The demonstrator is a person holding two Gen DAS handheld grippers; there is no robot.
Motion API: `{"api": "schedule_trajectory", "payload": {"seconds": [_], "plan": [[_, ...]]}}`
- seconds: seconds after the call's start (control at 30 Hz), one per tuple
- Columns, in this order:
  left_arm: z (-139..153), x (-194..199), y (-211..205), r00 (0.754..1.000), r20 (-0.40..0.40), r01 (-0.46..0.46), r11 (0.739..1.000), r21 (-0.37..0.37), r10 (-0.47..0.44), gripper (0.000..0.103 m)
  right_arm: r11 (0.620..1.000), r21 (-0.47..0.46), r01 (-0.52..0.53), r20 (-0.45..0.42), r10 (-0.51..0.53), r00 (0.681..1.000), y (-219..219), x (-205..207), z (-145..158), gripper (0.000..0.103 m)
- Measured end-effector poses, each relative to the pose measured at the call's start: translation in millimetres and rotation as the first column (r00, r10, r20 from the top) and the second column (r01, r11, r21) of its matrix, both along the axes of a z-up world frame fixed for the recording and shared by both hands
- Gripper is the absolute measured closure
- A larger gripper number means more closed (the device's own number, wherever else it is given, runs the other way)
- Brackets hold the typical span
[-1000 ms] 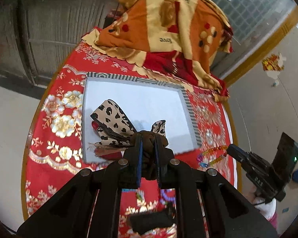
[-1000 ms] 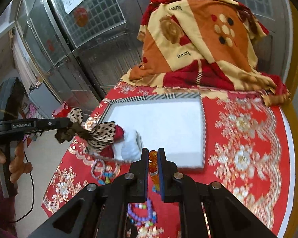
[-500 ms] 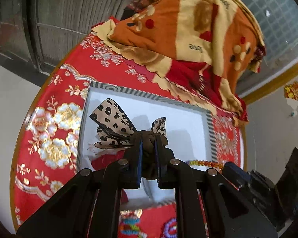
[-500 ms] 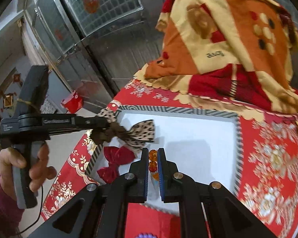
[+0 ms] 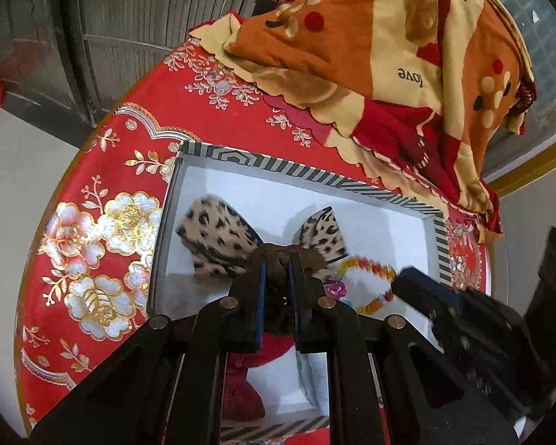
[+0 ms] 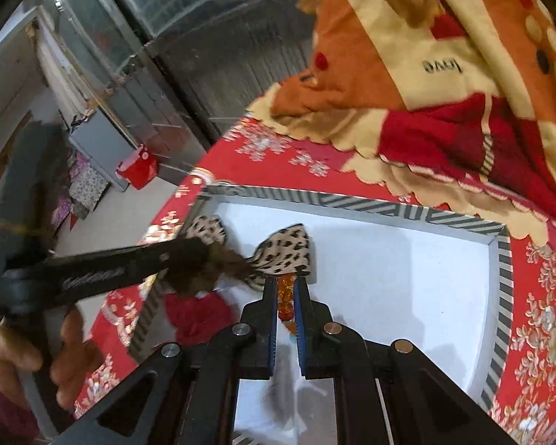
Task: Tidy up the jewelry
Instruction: 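Carry the leopard bow and amber bracelet into the tray and open both tools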
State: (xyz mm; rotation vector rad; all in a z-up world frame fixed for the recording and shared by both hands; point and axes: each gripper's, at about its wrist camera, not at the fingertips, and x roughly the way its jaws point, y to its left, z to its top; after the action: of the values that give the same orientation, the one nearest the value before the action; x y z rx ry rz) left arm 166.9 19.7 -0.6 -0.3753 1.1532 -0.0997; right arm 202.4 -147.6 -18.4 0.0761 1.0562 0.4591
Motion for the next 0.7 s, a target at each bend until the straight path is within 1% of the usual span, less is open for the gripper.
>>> {"api": "schedule_trajectory", "payload": {"seconds": [0.2,0.33,0.37,0.4,0.43,0.5,0.53,0.57,0.6,0.63,0.7], "plan": [[-12,6,-6,1.0,-0.013,-0.002,1.0,0.02,0.002,0.093,0.997,-0.036,0.066,-0.047,-0.068,0.997,-19,22,-31,0.095],[-14,9,-7,1.0,-0.002,-0.007,1.0,0.03,0.007,0.093,0.993,-0.035,0.111,-0.066,-0.113,0.991,-31,27,-42,0.095],[-13,8,-7,1.0,0.007,-0.011,0.999,0.033,0.011,0.091,0.992,-0.032,0.12,-0.074,-0.122,0.99,-33,28,-45,0.095],[-13,8,-7,1.0,0.01,-0.014,0.999,0.035,0.014,0.085,0.992,-0.028,0.124,-0.083,-0.125,0.989,-35,29,-47,0.095],[-13,8,-6,1.0,0.01,-0.015,0.999,0.031,0.015,0.082,0.992,-0.025,0.127,-0.087,-0.128,0.988,-36,29,-47,0.095],[-14,7,-5,1.0,0.005,-0.023,1.0,0.018,0.023,0.066,0.992,-0.016,0.128,-0.081,-0.128,0.988,-38,27,-46,0.095],[-13,6,-5,1.0,0.006,-0.027,0.999,0.018,0.027,0.062,0.991,-0.02,0.13,-0.074,-0.131,0.989,-38,26,-45,0.091],[-13,5,-4,0.999,0.008,-0.032,0.999,0.019,0.032,0.055,0.99,-0.027,0.136,-0.067,-0.137,0.988,-40,25,-44,0.08],[-11,3,-3,0.999,0.007,-0.04,0.999,0.02,0.04,0.05,0.99,-0.025,0.138,-0.063,-0.139,0.988,-41,23,-42,0.072],[-10,1,-2,0.999,0.007,-0.046,0.999,0.019,0.046,0.05,0.99,-0.015,0.144,-0.06,-0.144,0.988,-43,21,-40,0.067],[-6,-5,0,0.999,0.01,-0.053,0.999,0.007,0.053,0.049,0.99,-0.006,0.144,-0.055,-0.144,0.988,-45,15,-35,0.067]]}}
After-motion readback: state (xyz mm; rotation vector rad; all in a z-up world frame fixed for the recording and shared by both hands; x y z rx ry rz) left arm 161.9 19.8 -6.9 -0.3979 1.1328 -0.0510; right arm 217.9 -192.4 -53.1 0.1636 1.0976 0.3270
